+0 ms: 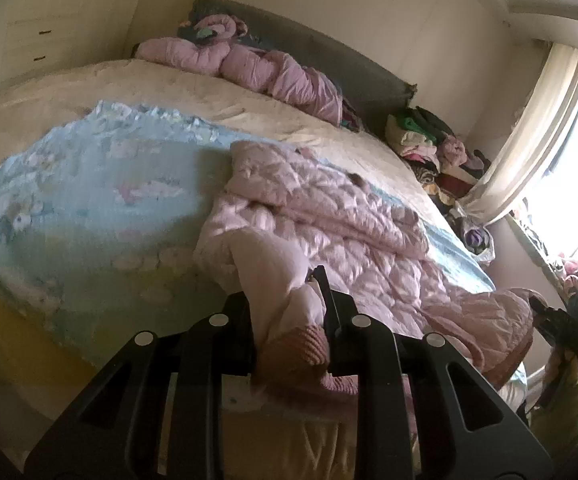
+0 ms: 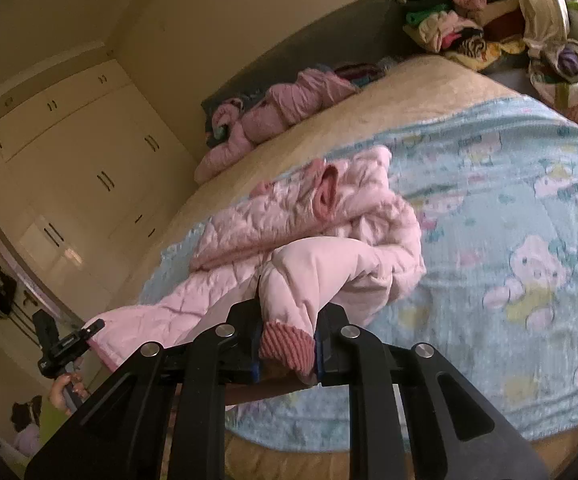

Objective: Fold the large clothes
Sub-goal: 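Lift the hem with both tools and fold it over toward the collar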

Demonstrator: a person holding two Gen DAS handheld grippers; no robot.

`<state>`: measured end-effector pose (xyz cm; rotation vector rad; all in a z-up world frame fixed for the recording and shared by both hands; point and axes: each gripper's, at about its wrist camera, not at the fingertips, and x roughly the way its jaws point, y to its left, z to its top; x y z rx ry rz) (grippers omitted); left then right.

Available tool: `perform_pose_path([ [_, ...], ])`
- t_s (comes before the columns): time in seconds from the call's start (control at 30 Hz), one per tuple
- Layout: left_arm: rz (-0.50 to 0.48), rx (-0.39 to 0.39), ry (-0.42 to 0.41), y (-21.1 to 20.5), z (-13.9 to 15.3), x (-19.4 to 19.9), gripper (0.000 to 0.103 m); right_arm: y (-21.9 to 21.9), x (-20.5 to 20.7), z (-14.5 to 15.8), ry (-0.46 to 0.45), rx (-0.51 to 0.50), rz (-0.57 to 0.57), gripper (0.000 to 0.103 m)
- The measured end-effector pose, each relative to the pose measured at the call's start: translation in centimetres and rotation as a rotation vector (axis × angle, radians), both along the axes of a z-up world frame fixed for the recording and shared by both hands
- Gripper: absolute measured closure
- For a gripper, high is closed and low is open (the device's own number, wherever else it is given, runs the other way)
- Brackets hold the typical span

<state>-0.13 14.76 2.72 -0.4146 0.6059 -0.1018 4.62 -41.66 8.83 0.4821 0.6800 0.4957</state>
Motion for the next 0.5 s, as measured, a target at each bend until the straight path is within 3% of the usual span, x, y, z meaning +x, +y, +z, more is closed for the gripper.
perform_pose_path([
  [0.5,0.029,0.035,-0.044,0.7,4.5,5.1,0.087,1.3,6.1,4.6,-0.117,-0.022,-0.039,0.086],
])
